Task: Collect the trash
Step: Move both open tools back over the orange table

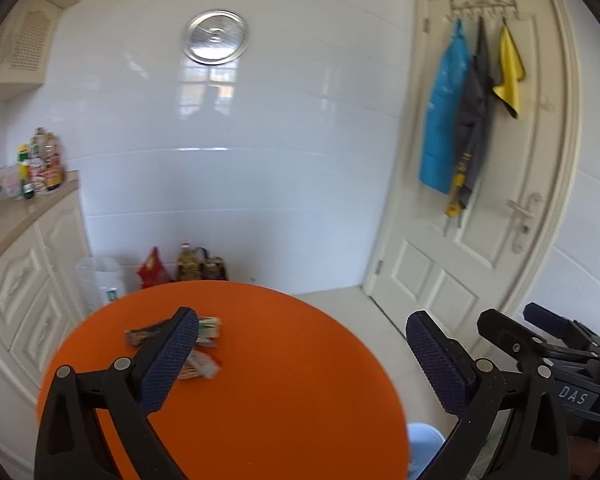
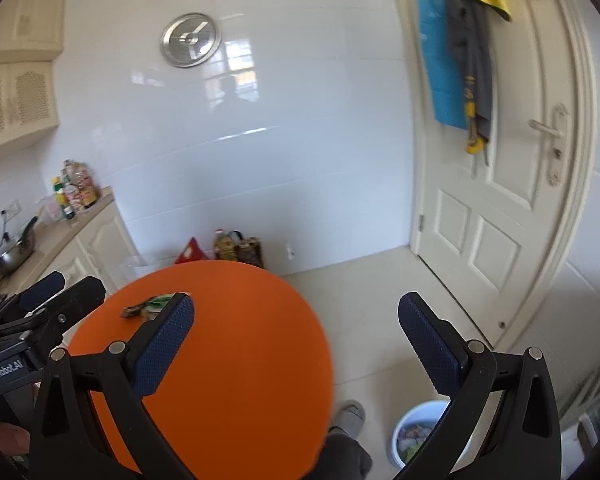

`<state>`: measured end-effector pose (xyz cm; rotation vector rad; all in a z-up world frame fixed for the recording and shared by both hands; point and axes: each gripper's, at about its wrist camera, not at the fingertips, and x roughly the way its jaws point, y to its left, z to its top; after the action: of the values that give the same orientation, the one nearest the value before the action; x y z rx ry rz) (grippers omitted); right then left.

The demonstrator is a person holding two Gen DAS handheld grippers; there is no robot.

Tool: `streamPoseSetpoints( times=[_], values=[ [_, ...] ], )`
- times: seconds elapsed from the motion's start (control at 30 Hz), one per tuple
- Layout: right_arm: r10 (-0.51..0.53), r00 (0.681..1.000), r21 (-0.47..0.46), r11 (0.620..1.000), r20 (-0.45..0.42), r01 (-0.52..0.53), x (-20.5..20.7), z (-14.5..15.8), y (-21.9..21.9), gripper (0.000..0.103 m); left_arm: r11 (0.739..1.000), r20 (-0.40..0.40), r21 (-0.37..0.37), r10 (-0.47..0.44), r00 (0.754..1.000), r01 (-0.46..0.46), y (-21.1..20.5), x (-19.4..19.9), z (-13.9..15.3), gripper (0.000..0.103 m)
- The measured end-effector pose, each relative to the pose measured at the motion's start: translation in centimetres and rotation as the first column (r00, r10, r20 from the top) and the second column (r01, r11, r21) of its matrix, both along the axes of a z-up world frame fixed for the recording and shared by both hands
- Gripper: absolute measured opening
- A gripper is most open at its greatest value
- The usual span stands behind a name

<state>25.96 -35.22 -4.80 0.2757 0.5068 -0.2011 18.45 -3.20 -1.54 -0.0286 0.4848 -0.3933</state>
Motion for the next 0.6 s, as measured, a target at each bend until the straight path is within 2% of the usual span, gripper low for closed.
streamPoseSetpoints(
  times=[0.13, 0.37, 0.53, 0.6],
  values=[
    [0.1, 0.995, -0.017, 0.995, 0.025, -0.1, 1.9, 0.9, 4.7, 0.103, 0.997, 0.016, -0.021, 0.079, 0.997, -0.079, 3.2, -2.9, 0.2, 0.102],
    [0.247, 0.968, -0.047, 0.968, 0.03, -0.246, 4.6, 1.3, 11.0, 0.103, 0.974, 0.024, -0.038, 0.224, 0.974, -0.223, 8.3, -7.2, 0.0, 0.102],
    [0.314, 0.949, -0.059, 0.948, 0.01, -0.313, 6.7, 0.7, 13.4, 0.103, 0.957, 0.013, -0.036, 0.29, 0.957, -0.289, 9.1, -8.4, -0.5, 0.102],
    [0.327, 0.945, -0.064, 0.943, -0.005, -0.327, 7.4, 0.2, 13.8, 0.103, 0.953, 0.003, -0.03, 0.3, 0.954, -0.3, 8.5, -7.7, -0.7, 0.102]
  ],
)
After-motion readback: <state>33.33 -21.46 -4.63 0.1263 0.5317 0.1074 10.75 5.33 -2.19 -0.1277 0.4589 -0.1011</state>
